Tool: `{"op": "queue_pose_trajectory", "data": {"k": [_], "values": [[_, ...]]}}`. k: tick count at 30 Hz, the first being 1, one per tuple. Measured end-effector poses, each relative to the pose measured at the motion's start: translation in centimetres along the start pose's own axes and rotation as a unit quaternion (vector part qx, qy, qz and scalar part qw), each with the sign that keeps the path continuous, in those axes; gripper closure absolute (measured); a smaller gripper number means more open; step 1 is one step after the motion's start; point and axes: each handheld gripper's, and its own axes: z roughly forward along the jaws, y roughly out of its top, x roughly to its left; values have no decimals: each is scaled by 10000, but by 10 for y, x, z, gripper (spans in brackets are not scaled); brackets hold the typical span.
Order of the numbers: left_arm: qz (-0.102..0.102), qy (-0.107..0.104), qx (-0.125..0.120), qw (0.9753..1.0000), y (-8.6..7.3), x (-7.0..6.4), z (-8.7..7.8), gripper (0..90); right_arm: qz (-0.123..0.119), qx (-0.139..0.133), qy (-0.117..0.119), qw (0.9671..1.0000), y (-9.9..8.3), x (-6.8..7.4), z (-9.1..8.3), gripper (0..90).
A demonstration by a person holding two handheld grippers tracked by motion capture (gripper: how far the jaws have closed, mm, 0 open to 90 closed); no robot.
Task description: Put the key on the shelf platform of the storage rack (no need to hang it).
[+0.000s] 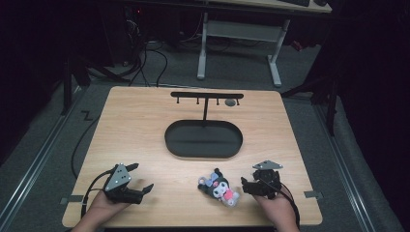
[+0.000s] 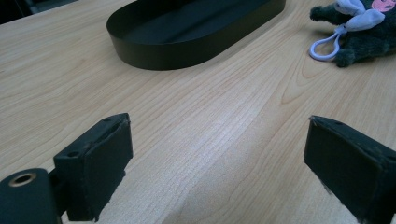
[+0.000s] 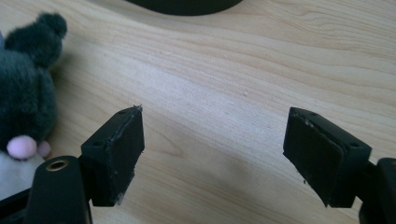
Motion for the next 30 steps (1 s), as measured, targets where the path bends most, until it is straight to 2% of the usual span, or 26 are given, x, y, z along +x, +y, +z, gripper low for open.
{"op": "queue_pose_trajectory", "data": {"k": [2, 5, 10, 17, 22, 25, 30], "values": [[3, 4, -4, 10000, 0, 0, 0, 87, -130, 104, -16, 9999, 2, 1, -1, 206], [2, 0, -2, 10000, 0, 0, -1, 87, -202, 315, 73, 9993, 4, 2, -3, 206], [-13, -4, 0, 10000, 0, 1, 0, 87, -313, 496, 91, 9982, 4, 3, -1, 207], [-19, -20, 3, 10000, 0, 1, 0, 88, -268, 665, 155, 9973, 2, 0, 1, 208], [-12, -21, 2, 10000, 0, 1, 0, 88, -342, 906, 170, 9951, 4, 0, 0, 219], [-6, -29, 4, 10000, 0, 1, 0, 88, -426, 1107, 210, 9927, 8, 2, -1, 220], [7, -23, -6, 10000, 0, 0, -1, 88, -464, 1261, 215, 9907, 15, 2, -3, 222]]}}
